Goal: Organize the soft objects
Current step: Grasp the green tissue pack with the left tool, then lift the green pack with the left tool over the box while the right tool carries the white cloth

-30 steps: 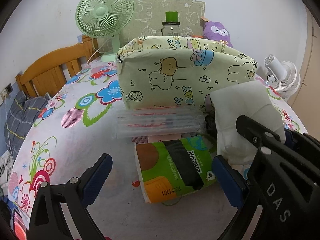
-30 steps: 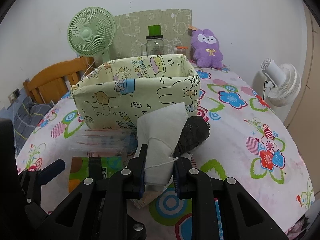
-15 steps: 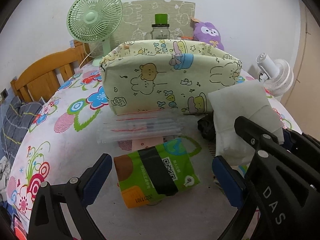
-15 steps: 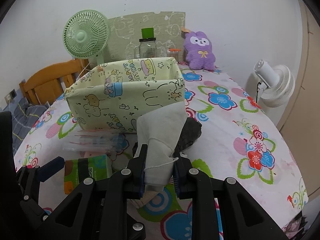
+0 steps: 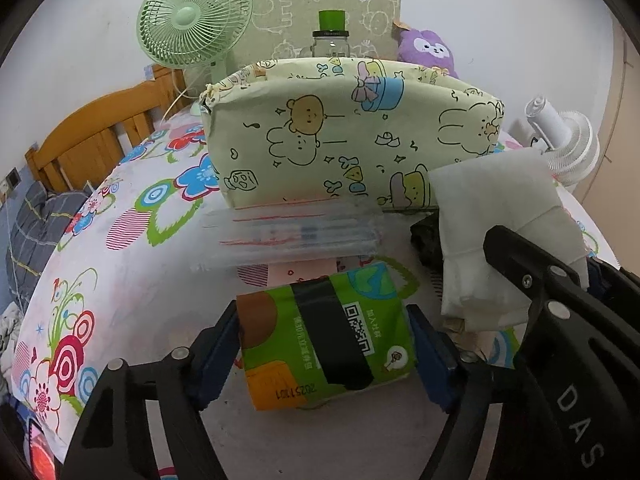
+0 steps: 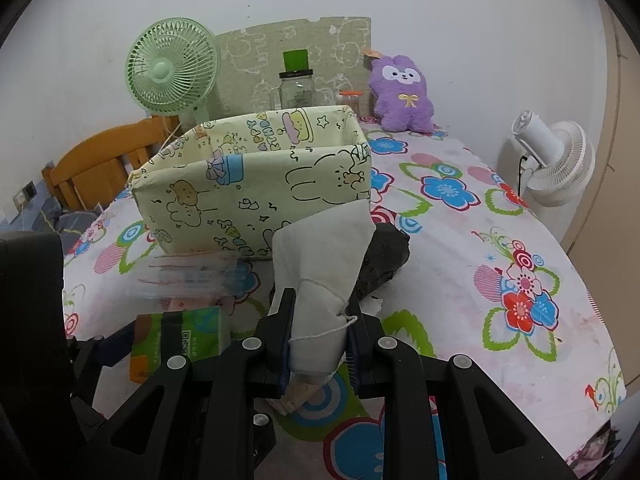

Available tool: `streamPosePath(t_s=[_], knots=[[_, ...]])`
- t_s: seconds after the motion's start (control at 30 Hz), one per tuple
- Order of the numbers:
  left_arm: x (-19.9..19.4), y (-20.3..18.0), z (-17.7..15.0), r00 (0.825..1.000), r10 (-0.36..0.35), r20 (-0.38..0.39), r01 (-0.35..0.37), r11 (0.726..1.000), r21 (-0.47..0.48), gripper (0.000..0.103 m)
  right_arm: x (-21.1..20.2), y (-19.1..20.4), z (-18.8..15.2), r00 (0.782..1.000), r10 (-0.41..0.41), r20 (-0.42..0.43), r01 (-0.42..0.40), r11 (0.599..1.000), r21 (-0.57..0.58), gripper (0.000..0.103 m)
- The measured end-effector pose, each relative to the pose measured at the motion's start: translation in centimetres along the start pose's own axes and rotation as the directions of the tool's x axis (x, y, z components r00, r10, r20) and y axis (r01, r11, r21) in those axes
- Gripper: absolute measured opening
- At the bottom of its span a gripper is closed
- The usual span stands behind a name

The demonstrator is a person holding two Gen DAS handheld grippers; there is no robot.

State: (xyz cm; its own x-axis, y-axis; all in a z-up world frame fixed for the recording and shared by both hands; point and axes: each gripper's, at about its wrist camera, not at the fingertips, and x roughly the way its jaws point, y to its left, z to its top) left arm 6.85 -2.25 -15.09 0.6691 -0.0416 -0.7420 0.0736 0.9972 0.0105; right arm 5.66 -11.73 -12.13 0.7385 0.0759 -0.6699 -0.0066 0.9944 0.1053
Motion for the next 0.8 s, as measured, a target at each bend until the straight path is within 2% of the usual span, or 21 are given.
streamPosePath(t_s=[0.8], knots=[[-6.9, 0.2, 2.2, 0.991, 0.012, 0.136, -0.012, 1.000, -0.005, 0.077, -5.6, 0.9, 2.4, 0.994, 0.010, 0.111, -0.009, 1.000, -0.007, 0.025]])
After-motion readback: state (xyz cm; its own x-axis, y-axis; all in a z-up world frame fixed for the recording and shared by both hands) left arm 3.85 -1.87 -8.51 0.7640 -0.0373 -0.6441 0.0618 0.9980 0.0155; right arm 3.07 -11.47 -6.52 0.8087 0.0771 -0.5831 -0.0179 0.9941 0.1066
